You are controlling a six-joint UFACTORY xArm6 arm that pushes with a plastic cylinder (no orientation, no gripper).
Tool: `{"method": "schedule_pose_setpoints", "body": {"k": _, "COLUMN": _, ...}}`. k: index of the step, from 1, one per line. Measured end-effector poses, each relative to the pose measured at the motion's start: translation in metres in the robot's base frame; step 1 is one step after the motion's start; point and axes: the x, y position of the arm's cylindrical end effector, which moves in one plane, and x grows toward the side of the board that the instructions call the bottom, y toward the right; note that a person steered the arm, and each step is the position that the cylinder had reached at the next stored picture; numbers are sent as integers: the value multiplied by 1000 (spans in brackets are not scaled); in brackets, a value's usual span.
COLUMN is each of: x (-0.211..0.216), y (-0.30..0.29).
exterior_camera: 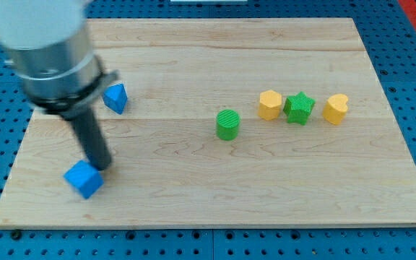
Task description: Slide the blue triangle to the left of the blue cube
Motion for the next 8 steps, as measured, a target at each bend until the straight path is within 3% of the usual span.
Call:
{"method": "schedule_pose_setpoints", "body": {"k": 1, "x": -16, "y": -13}}
{"method": "schedule_pose_setpoints", "body": {"k": 3, "x": -96, "y": 113}}
{"method": "schedule_pose_setpoints", "body": {"k": 4, "x": -139, "y": 103}}
{"method": "schedule_pose_setpoints", "body": {"k": 5, "x": -152, "y": 65}}
{"method": "schedule_pose_setpoints", "body": {"k": 8, "x": -113, "y": -3}}
